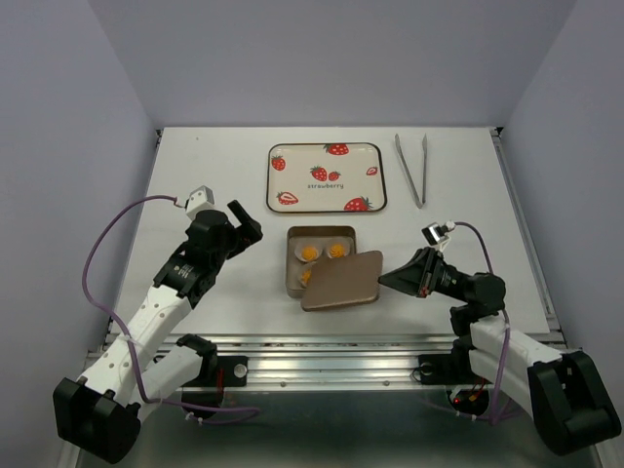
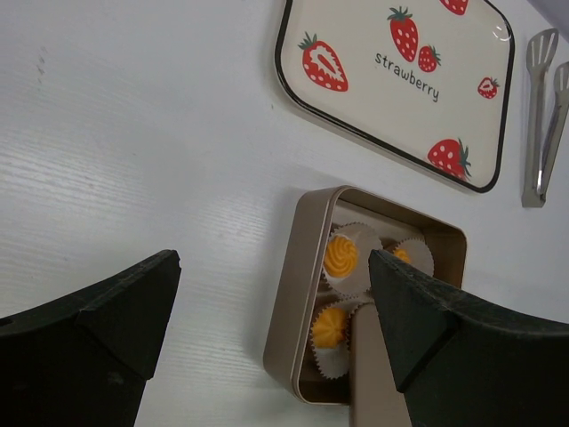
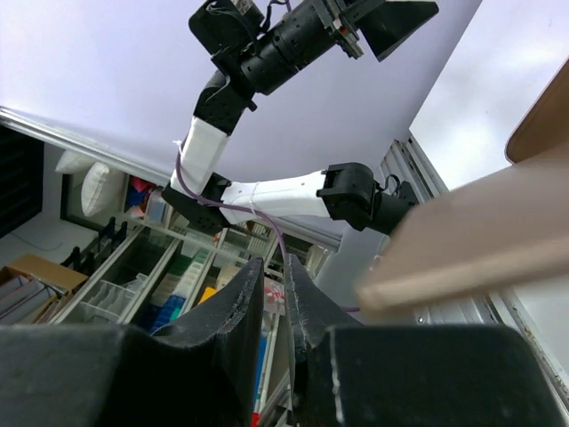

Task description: Pack the cookies

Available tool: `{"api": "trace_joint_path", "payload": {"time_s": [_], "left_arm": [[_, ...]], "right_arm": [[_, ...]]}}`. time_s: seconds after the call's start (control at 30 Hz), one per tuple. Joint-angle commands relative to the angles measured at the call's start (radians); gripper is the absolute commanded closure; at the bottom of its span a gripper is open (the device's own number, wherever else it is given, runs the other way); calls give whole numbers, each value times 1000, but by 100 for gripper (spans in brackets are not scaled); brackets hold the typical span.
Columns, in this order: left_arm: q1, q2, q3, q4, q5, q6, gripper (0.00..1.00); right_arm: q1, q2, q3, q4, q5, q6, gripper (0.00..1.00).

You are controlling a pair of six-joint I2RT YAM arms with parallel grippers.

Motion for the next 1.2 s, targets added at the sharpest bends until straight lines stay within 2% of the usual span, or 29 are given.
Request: {"api": "trace_joint_path", "payload": {"time_s": [0.0,0.17,0.27,0.37,0.4,0.43,0.47,0.5,0.53,0.57,0.6,0.67,0.7,0.77,0.9,1.03,1.17], "left_arm": [[-5,9,46,7,-19,15,1],[-5,21,48,7,-21,15,1],[-5,23,48,9,-18,15,1],[-5,24,45,7,-16,11,1],[-5,29,43,7,-15,11,1],[-5,30,43,7,-13,10,1],[-5,32,41,7,-6,8,1],[-4,37,41,7,1,8,1],[-5,38,43,7,5,8,1],[-5,37,43,7,20,8,1],[-5,37,40,7,33,7,1],[-7,35,31,13,86,4,1],[-10,32,14,16,106,1,1],[-23,26,-30,26,178,-8,1],[-100,-25,-129,46,269,-90,1],[-252,-111,-236,55,298,-252,1],[-511,-145,-339,114,232,-454,1]], "right_arm": [[-16,-34,-87,33,-30,-12,79],[-25,-60,-98,-12,-51,-28,79],[-25,-78,-107,-49,-76,-45,74],[-25,-109,-82,-251,-85,-159,64],[-25,-120,-67,-335,-83,-216,59],[-25,-145,-12,-560,-79,-373,51],[-25,-164,20,-692,-48,-460,50],[-25,-185,55,-950,-16,-545,44],[-25,-228,136,-1078,68,-713,41],[-25,-247,175,-1183,117,-777,37],[-25,-262,215,-1377,178,-839,33],[-25,-288,298,-1506,345,-948,31],[-25,-290,315,-1596,396,-979,25],[-25,-267,338,-1665,514,-994,19],[-25,-195,333,-1754,597,-904,4],[-25,-134,353,-1847,671,-899,1],[-25,-52,366,-1896,668,-876,0]]}}
